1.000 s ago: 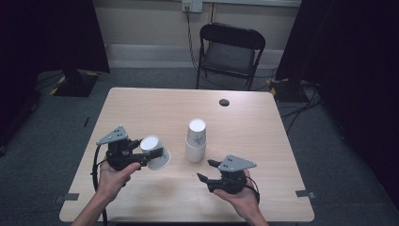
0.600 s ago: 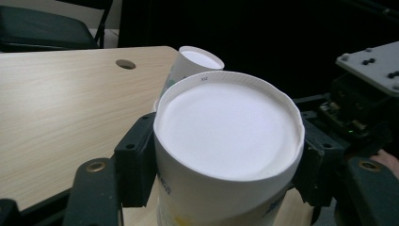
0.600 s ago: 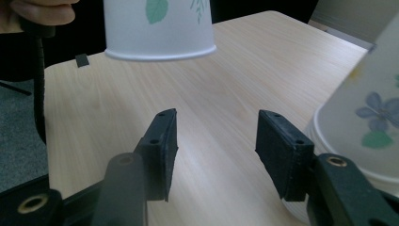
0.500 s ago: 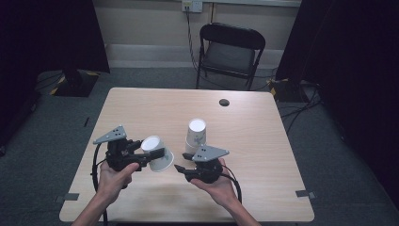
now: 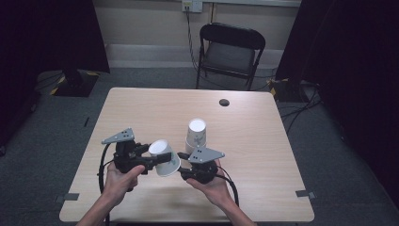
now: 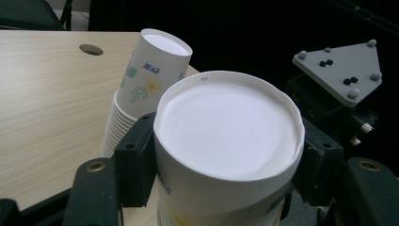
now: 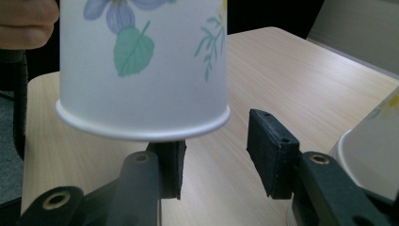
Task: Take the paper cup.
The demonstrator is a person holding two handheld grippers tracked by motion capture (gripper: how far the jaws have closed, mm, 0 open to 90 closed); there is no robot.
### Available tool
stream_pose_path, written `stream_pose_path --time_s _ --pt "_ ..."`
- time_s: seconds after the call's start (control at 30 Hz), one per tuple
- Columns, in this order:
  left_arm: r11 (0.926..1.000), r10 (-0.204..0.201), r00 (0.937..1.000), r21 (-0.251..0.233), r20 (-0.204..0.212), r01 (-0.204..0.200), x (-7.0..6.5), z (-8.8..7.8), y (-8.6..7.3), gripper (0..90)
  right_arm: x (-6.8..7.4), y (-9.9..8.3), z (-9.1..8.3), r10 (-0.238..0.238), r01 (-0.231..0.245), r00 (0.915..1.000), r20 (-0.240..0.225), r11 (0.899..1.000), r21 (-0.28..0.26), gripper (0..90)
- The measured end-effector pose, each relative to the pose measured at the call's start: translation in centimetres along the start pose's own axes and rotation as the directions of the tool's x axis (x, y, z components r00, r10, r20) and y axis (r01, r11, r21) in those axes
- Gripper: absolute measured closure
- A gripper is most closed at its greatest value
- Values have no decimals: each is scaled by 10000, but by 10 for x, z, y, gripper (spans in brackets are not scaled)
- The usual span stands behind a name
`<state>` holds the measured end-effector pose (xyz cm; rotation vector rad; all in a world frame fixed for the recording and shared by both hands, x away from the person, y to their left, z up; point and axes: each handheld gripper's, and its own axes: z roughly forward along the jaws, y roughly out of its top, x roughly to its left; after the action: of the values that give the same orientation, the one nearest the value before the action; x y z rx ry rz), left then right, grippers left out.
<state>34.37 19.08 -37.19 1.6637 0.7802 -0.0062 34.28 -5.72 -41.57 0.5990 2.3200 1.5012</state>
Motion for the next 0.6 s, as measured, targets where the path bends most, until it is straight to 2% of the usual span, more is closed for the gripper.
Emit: stream_pose_path --time_s 0.33,0.37,0.53,0.6 --pt "9990 -431 9987 -63 267 432 7 -1 -2 347 4 1 -2 -559 565 9984 129 9972 -484 669" --pt "9974 -716 9967 -65 392 719 9 -1 -2 347 5 1 -2 -608 617 9980 175 9964 -574 677" --pt "9957 -922 9942 -45 556 925 12 -1 -3 349 4 1 -3 -747 771 9966 340 9940 -770 648" --pt "9933 -1148 9914 -67 633 1155 14 -1 -4 349 3 1 -3 -745 777 9964 403 9935 -827 635"
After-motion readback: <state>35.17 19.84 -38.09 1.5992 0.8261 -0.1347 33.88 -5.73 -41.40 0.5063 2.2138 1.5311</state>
